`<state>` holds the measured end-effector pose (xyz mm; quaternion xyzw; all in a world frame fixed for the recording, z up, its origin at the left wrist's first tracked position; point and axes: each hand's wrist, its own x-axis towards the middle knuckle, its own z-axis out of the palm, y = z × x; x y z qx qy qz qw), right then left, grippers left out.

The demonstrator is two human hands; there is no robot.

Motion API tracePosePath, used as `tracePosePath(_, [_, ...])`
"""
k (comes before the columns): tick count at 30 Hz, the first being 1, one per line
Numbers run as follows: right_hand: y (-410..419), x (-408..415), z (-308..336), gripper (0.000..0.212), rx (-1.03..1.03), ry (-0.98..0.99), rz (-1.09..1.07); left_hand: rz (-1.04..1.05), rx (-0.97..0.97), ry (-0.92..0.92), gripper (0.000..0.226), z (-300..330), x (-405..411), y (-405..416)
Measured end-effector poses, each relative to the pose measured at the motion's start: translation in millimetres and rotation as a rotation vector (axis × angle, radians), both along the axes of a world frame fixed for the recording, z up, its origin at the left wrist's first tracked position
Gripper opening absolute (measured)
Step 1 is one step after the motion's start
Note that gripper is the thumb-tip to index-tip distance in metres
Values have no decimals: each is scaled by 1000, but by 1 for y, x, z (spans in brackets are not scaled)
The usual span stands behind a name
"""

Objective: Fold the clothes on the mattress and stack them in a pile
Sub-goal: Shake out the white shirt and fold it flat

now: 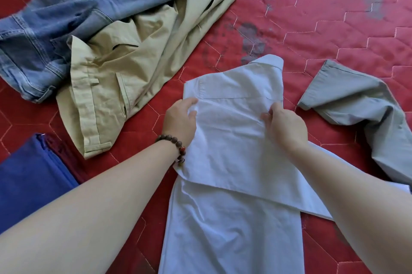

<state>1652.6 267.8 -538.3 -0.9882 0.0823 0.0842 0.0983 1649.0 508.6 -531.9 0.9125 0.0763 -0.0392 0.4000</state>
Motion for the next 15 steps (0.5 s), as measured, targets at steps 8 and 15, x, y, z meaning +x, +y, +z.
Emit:
tracePosePath(8, [13, 17, 9, 52, -28, -179, -104, -90, 511, -130, 62, 1, 15, 1])
tracePosePath(15, [-10, -3, 4, 51, -5, -31, 21, -412, 803, 52, 78, -39, -18, -9])
